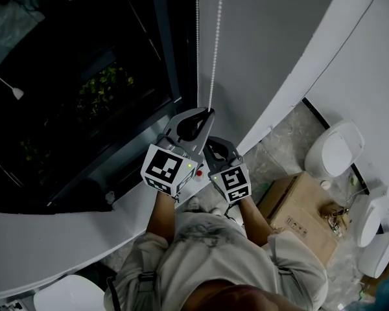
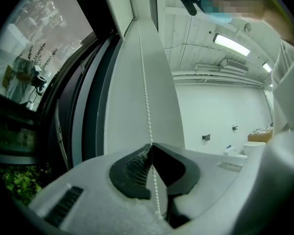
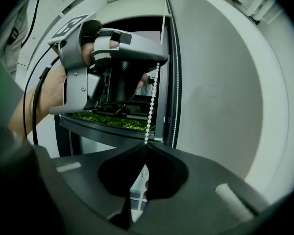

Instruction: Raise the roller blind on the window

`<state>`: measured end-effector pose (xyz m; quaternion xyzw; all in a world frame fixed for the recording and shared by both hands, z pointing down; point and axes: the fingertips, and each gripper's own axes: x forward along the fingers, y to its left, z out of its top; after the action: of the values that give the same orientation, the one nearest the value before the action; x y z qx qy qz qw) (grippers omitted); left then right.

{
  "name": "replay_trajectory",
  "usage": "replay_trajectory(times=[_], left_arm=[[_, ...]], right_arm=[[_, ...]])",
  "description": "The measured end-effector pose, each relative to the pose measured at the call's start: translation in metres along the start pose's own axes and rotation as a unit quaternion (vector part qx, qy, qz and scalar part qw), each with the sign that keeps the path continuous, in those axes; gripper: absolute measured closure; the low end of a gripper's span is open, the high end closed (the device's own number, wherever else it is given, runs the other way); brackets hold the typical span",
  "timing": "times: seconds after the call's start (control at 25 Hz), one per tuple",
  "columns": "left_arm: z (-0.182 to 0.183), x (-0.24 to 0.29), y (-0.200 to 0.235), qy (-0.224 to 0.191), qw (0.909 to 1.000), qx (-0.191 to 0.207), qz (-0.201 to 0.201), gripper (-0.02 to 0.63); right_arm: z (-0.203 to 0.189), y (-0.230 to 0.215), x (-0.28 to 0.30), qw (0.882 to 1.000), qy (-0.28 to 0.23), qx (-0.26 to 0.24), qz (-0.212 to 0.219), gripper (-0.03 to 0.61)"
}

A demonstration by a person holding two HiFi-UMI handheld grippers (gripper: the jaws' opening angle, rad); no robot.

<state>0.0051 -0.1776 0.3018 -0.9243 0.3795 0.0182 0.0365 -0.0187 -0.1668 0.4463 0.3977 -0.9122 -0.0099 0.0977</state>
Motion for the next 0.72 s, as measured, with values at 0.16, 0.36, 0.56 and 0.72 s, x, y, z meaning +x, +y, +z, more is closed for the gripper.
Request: replay_trajectory(times=[0.16,0.36,0.56,0.72], left_arm=[[-0.016,0.003,0.001,0.015,0.9998,-0.009,-0.001,0.6],[-0.041,0.005,0.003,0.04,0.999,-0.022,0.0,0.6],[-0.064,0.007,0.002,0.055,0.998,-0.032,-0.001,0.6],[-0.075,0.007,0.002,0.061,0.9973,-0.041,-0.003,0.6]], right_arm=[[-0.015,-0.001,0.004,1.0,0.016,0.003,0.0,0.568],[-0.038,-0.002,0.008,0.999,0.039,0.008,0.001,0.568],[-0.061,0.0,0.01,0.998,0.062,0.016,0.002,0.568],[-0.072,0.001,0.012,0.997,0.072,0.019,0.003,0.568]])
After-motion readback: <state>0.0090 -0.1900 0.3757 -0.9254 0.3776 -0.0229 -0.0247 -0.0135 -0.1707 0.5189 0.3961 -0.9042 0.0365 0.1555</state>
